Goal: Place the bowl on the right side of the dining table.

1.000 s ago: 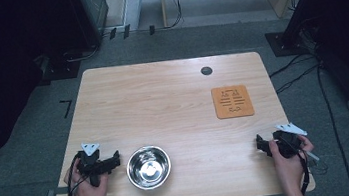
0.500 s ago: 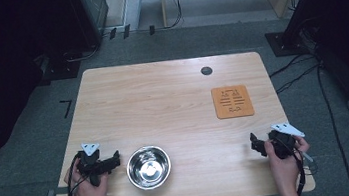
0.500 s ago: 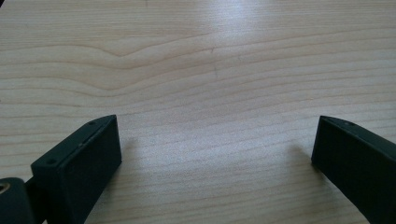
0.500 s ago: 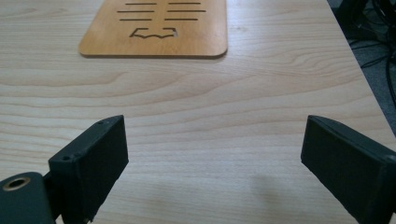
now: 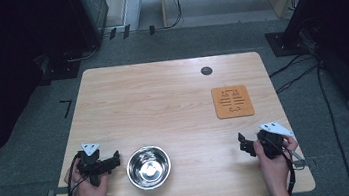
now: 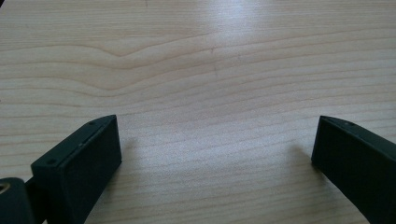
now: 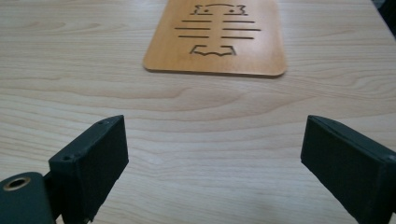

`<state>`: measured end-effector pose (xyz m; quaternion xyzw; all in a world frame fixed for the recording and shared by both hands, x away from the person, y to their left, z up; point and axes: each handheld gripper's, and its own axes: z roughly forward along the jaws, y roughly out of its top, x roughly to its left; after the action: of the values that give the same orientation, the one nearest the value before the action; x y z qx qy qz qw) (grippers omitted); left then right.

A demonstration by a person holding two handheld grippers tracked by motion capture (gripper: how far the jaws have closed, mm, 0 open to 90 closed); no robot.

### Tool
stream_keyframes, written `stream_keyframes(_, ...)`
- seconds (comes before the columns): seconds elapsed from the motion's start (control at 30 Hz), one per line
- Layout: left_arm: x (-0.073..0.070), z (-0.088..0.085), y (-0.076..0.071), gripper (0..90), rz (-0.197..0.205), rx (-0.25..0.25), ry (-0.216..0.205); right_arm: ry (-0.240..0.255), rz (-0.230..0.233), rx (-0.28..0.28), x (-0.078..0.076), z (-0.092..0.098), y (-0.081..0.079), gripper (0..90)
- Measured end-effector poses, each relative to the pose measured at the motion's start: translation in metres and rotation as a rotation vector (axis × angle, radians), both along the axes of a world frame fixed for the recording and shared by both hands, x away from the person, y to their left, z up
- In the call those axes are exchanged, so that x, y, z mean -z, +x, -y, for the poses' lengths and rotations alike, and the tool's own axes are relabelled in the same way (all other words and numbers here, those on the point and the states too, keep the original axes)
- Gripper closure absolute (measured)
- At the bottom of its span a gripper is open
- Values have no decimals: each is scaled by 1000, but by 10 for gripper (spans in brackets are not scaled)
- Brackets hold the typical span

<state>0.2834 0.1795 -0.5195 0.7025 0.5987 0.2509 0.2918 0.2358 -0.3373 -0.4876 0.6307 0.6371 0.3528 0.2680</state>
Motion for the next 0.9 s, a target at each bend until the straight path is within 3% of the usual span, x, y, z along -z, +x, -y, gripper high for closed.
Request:
stream_keyframes(0.53, 0, 0, 0, 12, 1, 3, 0, 52, 14, -48, -8, -25, 1, 72)
stream_keyframes(0.9, 0, 0, 0, 12, 0, 3, -1, 57, 11, -81, -12, -38, 3, 73)
